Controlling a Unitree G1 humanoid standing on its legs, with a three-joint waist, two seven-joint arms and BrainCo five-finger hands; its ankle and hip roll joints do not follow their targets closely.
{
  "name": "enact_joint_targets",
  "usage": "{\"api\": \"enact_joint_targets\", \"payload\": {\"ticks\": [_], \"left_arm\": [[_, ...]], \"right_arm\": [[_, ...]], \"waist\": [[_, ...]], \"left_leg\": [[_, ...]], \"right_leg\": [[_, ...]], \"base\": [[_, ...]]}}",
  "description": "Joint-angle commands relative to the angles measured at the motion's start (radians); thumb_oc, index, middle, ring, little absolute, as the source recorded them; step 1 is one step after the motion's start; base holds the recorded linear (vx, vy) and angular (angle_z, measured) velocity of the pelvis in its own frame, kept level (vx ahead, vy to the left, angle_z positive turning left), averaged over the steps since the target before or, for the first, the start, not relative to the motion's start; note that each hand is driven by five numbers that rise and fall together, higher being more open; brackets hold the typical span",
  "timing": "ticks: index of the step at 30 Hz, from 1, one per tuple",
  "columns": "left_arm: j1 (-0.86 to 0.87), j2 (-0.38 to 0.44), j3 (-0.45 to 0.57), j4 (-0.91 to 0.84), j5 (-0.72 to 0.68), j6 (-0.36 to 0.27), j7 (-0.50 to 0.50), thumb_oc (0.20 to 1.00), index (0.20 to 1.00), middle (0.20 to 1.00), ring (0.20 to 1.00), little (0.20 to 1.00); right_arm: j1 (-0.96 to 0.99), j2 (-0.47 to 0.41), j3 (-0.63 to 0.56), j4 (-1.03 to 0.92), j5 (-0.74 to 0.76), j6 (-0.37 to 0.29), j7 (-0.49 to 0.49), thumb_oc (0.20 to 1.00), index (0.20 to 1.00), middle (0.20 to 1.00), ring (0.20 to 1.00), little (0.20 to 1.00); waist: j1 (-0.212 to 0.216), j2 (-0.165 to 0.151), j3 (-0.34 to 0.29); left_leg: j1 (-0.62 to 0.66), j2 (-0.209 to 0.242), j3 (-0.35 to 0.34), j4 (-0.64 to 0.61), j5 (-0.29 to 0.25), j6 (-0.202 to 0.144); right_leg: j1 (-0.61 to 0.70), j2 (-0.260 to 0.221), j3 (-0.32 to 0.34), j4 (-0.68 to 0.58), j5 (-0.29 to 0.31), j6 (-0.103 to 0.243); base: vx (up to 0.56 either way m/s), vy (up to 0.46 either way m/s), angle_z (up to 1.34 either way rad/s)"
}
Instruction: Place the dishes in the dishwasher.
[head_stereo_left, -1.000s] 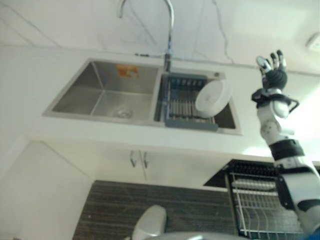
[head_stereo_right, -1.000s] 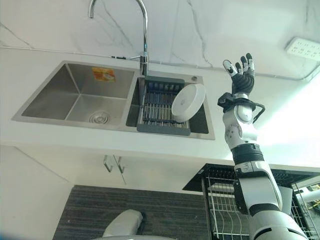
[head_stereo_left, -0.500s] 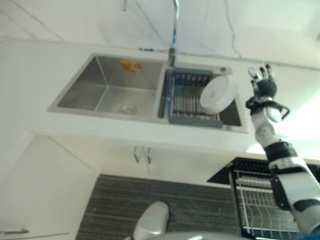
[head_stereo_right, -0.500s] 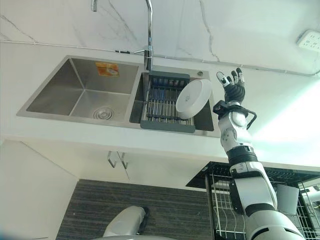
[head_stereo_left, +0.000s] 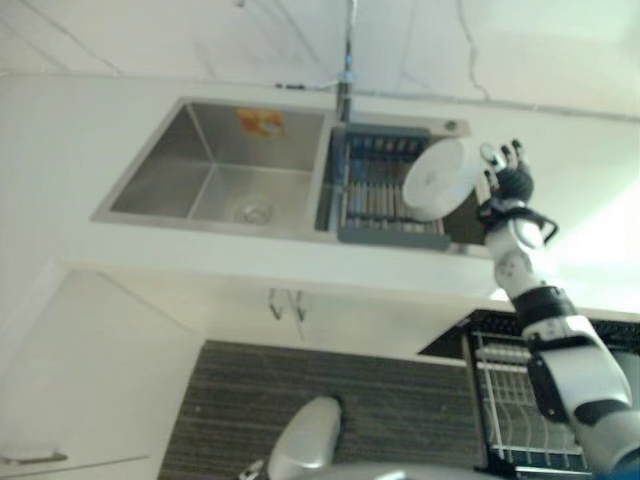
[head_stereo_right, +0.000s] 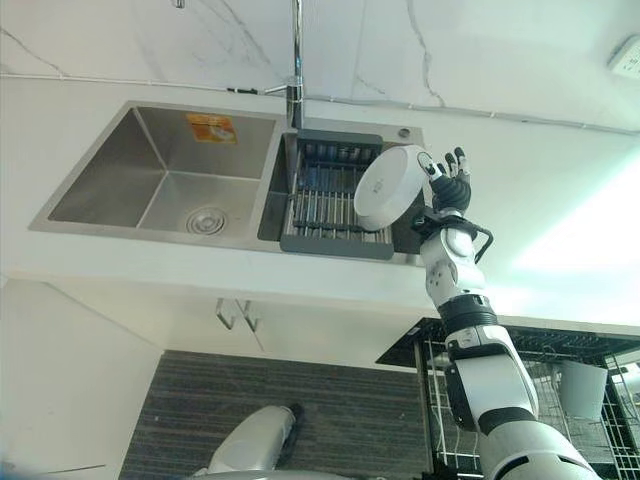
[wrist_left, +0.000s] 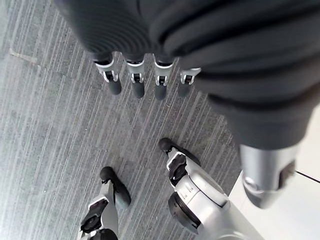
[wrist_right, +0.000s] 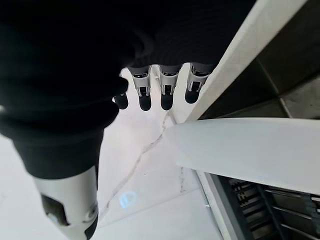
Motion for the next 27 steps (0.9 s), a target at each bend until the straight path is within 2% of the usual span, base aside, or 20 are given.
{"api": "enact_joint_targets", "payload": {"ticks": [1,10,22,27], "left_arm": [[-0.005,0.017,-0.049,0.013,-0.005,0.007,0.003,1.0,1.0,1.0,1.0,1.0],[-0.029,0.007,-0.059,0.006,-0.03,-0.007,0.003,1.0,1.0,1.0,1.0,1.0],[-0.048,0.0,-0.069,0.007,-0.049,-0.018,-0.009,1.0,1.0,1.0,1.0,1.0],[-0.051,0.002,-0.071,0.008,-0.043,-0.016,-0.019,1.0,1.0,1.0,1.0,1.0]], "right_arm": [[-0.011,-0.027,0.023,-0.001,0.022,-0.054,-0.007,1.0,1.0,1.0,1.0,1.0],[-0.043,-0.019,0.033,0.033,0.03,-0.059,0.003,1.0,1.0,1.0,1.0,1.0],[-0.099,-0.038,0.037,0.077,0.025,-0.043,0.027,1.0,1.0,1.0,1.0,1.0],[-0.123,-0.06,0.036,0.099,0.023,-0.035,0.046,1.0,1.0,1.0,1.0,1.0]], "waist": [[0.019,0.008,-0.015],[0.017,0.027,0.019],[0.02,0.061,0.049],[0.021,0.066,0.055]], "left_leg": [[0.049,0.023,-0.007,-0.138,0.033,-0.046],[0.023,0.017,-0.013,-0.138,0.044,-0.048],[0.001,-0.004,-0.027,-0.138,0.055,-0.048],[0.001,-0.012,-0.031,-0.138,0.053,-0.045]], "right_leg": [[-0.067,-0.085,0.047,-0.002,0.165,0.04],[-0.095,-0.093,0.057,-0.002,0.178,0.039],[-0.117,-0.108,0.061,-0.002,0.191,0.037],[-0.116,-0.113,0.058,-0.002,0.205,0.039]], "base": [[-0.05,0.017,-0.01],[-0.05,0.015,0.01],[-0.01,0.027,0.01],[0.03,0.033,0.05]]}}
